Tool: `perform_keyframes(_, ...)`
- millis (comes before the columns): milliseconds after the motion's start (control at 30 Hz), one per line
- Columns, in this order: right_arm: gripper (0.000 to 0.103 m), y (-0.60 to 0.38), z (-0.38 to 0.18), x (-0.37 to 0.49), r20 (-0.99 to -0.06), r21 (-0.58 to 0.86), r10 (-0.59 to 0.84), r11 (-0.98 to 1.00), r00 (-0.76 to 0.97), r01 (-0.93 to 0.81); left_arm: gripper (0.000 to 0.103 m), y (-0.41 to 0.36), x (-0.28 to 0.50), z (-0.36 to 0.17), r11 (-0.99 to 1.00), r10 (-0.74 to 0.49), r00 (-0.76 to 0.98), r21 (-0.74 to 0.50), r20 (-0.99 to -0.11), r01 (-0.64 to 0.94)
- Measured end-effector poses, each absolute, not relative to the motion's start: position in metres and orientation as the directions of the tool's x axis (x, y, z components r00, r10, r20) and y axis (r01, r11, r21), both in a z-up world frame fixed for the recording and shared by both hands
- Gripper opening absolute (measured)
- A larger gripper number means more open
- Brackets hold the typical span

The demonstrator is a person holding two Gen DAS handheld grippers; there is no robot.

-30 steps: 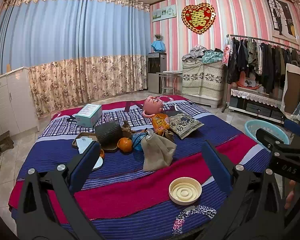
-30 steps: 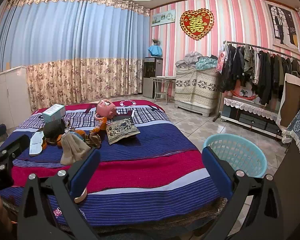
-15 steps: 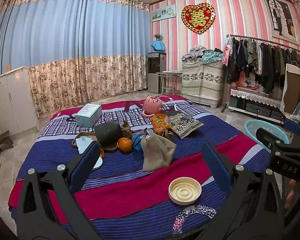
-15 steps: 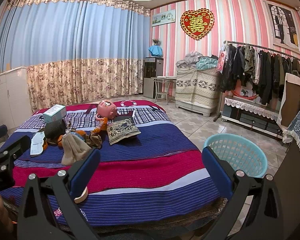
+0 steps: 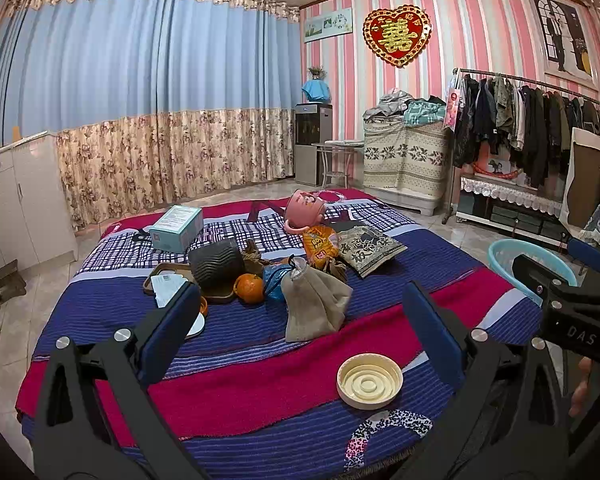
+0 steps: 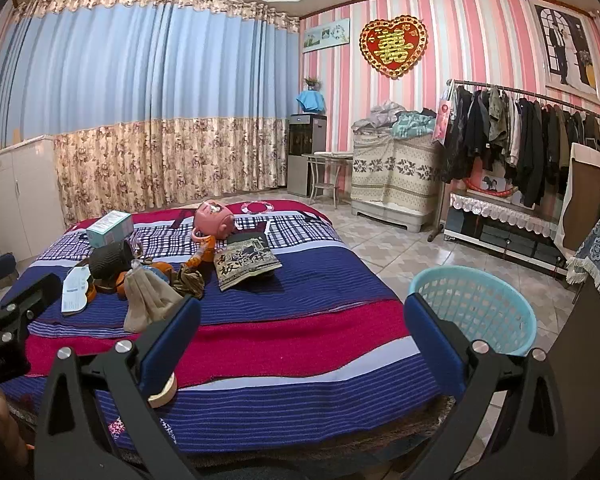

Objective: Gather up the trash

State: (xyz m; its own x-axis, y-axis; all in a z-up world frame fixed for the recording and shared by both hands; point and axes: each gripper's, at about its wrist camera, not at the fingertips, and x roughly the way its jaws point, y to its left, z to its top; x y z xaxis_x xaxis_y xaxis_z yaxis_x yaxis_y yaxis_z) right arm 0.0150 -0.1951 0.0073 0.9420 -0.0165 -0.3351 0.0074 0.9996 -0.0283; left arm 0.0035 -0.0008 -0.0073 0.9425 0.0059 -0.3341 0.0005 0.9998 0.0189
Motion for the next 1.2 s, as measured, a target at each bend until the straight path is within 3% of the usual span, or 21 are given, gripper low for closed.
perform_keyframes(733, 0.099, -0.194, 0.004, 0.019, -0.325, 0.035, 0.004, 0.999, 0.946, 0.008, 0.098, 0.000, 0.008, -0.016, 1.000, 0.012, 0.937, 0.008, -0.350, -0.010)
perform_keyframes(1200, 0.099, -0.180, -0.002, 0.014, -0.324, -0.041, -0.054, 0.998, 0.945, 0.043, 0.098, 0.033, 0.009, -0.005, 0.998, 0.055, 0.933, -0.022, -0.356, -0.067)
